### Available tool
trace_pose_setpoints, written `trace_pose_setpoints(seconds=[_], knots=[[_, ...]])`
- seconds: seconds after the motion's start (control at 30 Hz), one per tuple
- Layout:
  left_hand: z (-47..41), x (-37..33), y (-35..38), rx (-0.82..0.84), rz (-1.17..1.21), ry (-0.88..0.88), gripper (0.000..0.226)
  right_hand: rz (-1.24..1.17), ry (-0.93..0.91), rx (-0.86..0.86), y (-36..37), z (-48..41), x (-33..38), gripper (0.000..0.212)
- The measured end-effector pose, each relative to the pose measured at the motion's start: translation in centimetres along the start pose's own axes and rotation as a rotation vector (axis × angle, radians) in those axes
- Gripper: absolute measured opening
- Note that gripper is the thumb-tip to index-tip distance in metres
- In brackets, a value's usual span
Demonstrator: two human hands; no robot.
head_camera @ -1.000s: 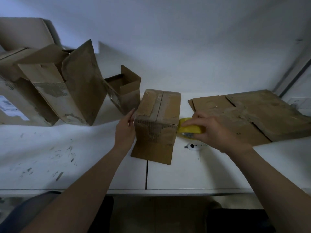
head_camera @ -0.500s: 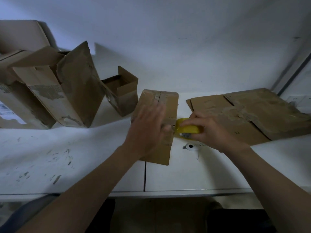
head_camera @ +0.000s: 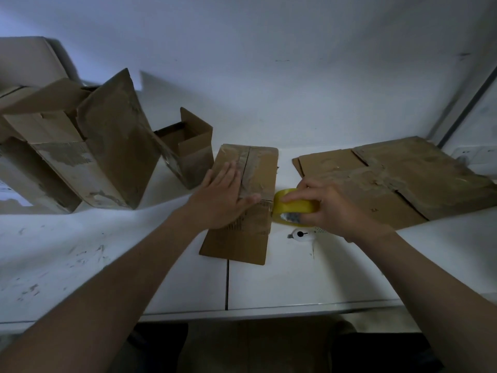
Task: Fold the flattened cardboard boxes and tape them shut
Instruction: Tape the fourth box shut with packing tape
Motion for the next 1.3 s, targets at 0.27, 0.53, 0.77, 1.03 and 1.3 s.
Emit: trace_pose_setpoints(seconds=[0.27,0.53,0.77,1.03,1.3], knots=[[-0.6,2.8,-0.5,-0.116,0.643,-0.013,0.081,-0.044,0.012,0.012,0.2,-0.1,0.0,0.043],[2.6,2.3,0.7,-0.107,0.532,-0.151,0.107,-0.153,-0.053,0.059,0.2,0.2,0.8,0.051],[2.2,-1.6,1.9,-0.198,0.004,-0.323,0.140,-0.084,-0.053,0.068,0.7,0.1,1.0,0.041],[2.4,0.3,1.3,-0.320,0.297,-0.184,0.146,-0.097,-0.021,0.056,0.5,0.5,1.0,0.050],[3.2,7.3,2.5,-0.401,0.966,-0.066,0.107,-0.121,0.025,0.058,0.3,0.7,0.4,0.057]])
Point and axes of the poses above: each hand's wrist, its own z-axis away from the middle knuckle, its own y-axis out of the palm, x = y × z, the point moved 4 cm from there along -z, towards the middle knuckle, and after that the axes turned 13 degrees about x, right-handed, at the moved point
